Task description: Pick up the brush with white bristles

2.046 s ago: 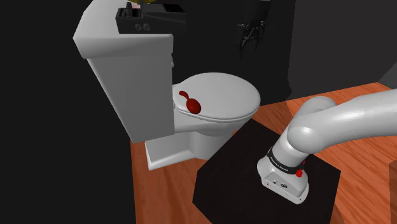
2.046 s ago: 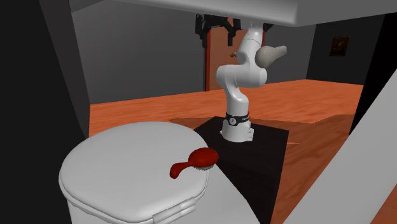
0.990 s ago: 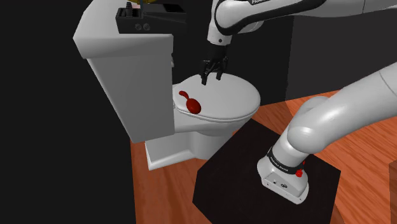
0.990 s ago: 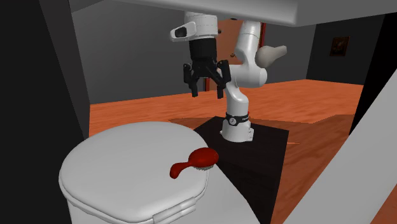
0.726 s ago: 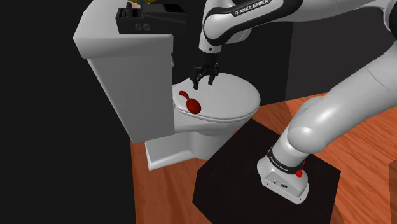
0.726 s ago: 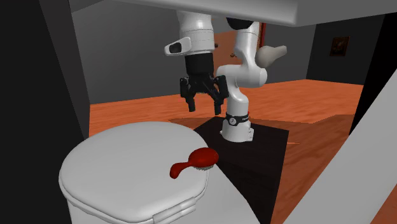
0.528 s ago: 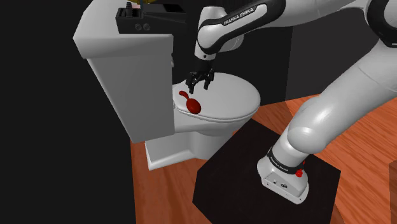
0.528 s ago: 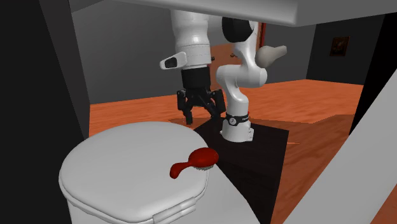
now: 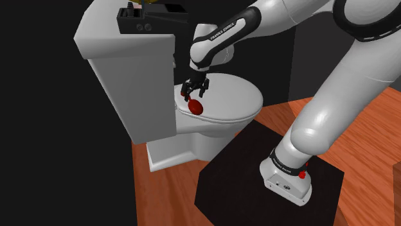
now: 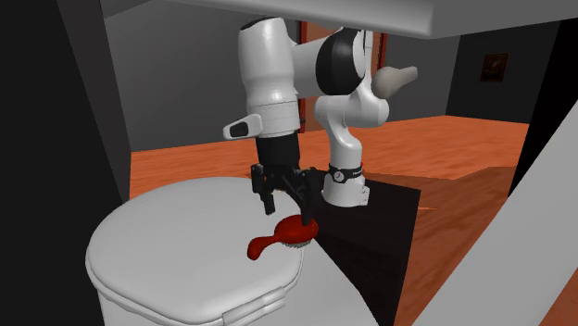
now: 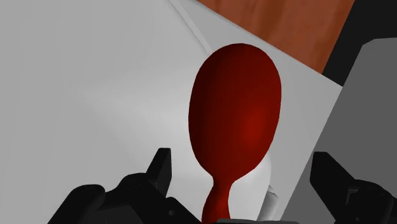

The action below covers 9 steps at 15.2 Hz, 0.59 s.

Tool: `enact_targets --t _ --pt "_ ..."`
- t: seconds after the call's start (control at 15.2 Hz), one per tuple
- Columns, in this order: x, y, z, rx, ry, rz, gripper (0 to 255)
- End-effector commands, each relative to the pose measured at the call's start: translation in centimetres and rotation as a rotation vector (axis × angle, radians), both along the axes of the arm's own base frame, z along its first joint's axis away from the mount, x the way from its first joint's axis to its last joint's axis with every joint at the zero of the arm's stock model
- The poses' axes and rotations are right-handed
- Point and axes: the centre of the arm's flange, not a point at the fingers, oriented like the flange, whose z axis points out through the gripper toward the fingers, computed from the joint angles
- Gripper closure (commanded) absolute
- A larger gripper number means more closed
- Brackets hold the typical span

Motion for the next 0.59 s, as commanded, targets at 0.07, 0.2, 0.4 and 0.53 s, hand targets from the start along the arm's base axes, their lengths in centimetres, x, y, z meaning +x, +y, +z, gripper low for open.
enact_targets --t 0.07,0.2,0.4,0.53 --pt "0.0 0.1 -1.6 0.000 -0.001 0.000 0" --pt "0.0 0.1 -2.5 0.000 -0.001 0.000 0" --pt "0.0 0.1 -2.5 0.000 -0.001 0.000 255" --pt "0.0 0.1 -2.5 0.000 -0.001 0.000 255"
